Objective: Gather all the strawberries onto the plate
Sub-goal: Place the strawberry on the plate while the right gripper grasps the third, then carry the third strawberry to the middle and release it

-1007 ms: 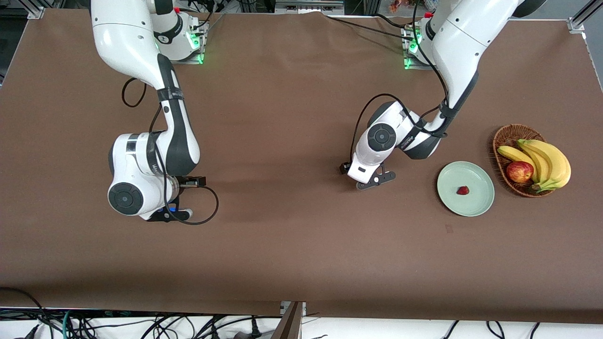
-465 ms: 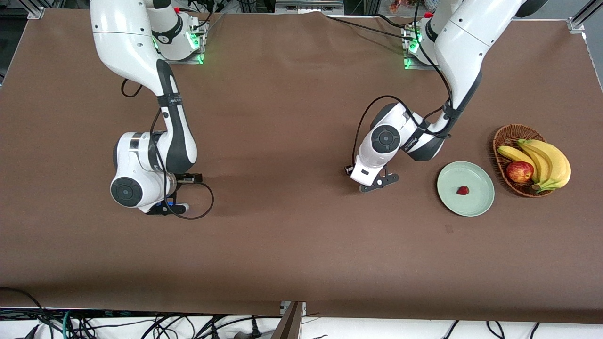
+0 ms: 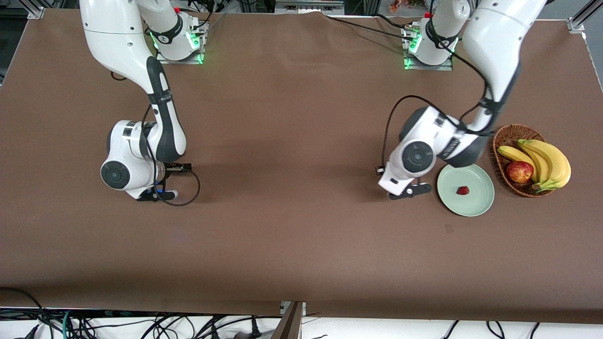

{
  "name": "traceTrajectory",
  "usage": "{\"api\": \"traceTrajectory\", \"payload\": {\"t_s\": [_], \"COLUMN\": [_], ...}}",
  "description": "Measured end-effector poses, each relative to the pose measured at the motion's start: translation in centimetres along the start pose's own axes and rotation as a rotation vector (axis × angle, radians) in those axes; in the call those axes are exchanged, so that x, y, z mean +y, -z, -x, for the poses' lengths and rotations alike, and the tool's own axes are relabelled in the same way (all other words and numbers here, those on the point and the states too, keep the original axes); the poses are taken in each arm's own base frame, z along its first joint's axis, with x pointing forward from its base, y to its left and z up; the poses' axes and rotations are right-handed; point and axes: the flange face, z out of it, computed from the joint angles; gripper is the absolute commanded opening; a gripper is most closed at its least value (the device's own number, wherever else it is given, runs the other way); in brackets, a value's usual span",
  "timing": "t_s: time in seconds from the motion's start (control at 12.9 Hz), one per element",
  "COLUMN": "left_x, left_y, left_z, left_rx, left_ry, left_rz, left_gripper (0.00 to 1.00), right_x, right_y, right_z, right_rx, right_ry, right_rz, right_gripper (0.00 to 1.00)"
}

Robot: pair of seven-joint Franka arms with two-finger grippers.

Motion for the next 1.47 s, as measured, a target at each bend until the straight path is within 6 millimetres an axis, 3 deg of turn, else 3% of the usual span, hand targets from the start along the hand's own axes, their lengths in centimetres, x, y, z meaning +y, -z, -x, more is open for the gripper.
{"api": "traceTrajectory", "payload": {"t_s": [0.15,0.39,0.54,0.62,0.77,0.85,0.93,1.16,1.32,1.47], "left_x": [-5.9,-15.7,-20.7,-22.1,-23.2,-23.3,-23.3,-22.9,-22.8,-22.7], "left_y": [1.3,-0.1,-2.6,-4.2,-6.6,-7.2,-7.4,-7.3,-7.3,-7.2], "left_z": [-2.6,-6.2,-8.2,-8.8,-9.5,-9.6,-9.6,-9.5,-9.5,-9.5], "left_rx": [-0.03,-0.052,-0.03,-0.025,-0.027,-0.031,-0.034,-0.032,-0.032,-0.032], "left_ry": [-0.135,-0.334,-0.435,-0.471,-0.501,-0.504,-0.509,-0.519,-0.52,-0.523], "left_rz": [0.005,0.061,0.13,0.176,0.238,0.252,0.257,0.26,0.26,0.261], "left_gripper": [0.06,0.1,0.19,0.26,0.47,0.67,1.0,1.0,1.0,1.0], "right_x": [0.1,0.5,0.8,0.9,0.8,0.8,0.7,0.6,0.1,-2.1], "right_y": [-0.8,-1.6,-2.4,-2.6,-2.7,-2.7,-2.7,-2.5,-2.1,-0.2], "right_z": [1.4,3.1,4.0,4.2,4.2,4.2,4.2,4.3,4.1,3.0], "right_rx": [-0.004,-0.007,0.002,0.003,0.005,0.006,0.007,0.01,0.024,0.074], "right_ry": [0.012,0.01,0.006,0.008,0.01,0.011,0.012,0.016,0.029,0.062], "right_rz": [-0.008,-0.021,-0.023,-0.024,-0.023,-0.022,-0.022,-0.023,-0.025,-0.032], "right_gripper": [1.0,0.98,0.7,0.58,0.35,0.28,0.22,0.09,0.09,0.09]}}
